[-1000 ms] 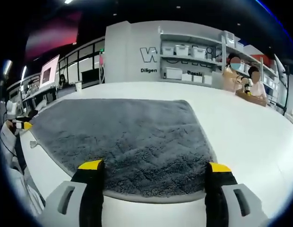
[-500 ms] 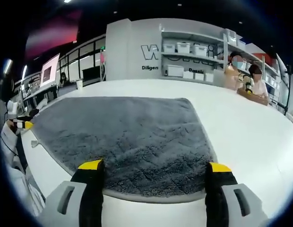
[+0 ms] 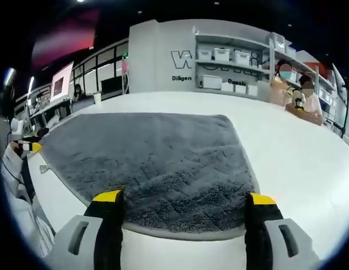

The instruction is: Open the folded towel by lifting each exposed corner and separating the folded layers until the towel lies flat within the target outline without major curled edges

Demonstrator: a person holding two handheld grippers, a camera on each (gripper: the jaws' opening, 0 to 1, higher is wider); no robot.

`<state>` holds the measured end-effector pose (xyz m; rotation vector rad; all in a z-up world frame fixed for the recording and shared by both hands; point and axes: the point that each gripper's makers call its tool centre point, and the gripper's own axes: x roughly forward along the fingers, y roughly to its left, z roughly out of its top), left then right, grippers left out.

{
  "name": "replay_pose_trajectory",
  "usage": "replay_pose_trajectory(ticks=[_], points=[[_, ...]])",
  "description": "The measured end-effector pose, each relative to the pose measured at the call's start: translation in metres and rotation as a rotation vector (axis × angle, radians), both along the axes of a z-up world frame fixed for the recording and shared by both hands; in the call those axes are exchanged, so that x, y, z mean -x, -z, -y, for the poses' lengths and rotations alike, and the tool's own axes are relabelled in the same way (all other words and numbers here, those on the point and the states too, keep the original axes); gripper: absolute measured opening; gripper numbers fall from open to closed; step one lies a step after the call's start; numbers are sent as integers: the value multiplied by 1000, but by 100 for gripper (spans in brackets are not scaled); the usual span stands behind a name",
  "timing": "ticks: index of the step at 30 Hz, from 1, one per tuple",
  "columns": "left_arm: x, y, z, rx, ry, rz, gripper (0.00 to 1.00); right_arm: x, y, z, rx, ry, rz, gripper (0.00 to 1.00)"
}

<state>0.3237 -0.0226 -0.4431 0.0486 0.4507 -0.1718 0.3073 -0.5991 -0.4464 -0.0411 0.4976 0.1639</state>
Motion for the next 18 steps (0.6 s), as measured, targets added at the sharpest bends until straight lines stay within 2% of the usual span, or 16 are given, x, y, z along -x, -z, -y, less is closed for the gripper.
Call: replay_pose_trajectory(ticks=[7, 9, 12, 14, 18], points=[[1, 0, 2, -7, 14, -23, 99, 2, 0, -2, 1, -8, -31, 91], [2, 0, 2, -6, 21, -34, 99, 4, -1, -6, 0, -20, -58, 95], [2, -2, 0, 0, 27, -43, 99, 5, -4, -5, -2, -6, -59, 99], [3, -5, -1, 1, 24, -38, 99, 5, -5, 0, 13, 11, -59, 99], [2, -29, -4, 48, 26, 42, 99, 7, -13, 4, 17, 25, -53, 99]])
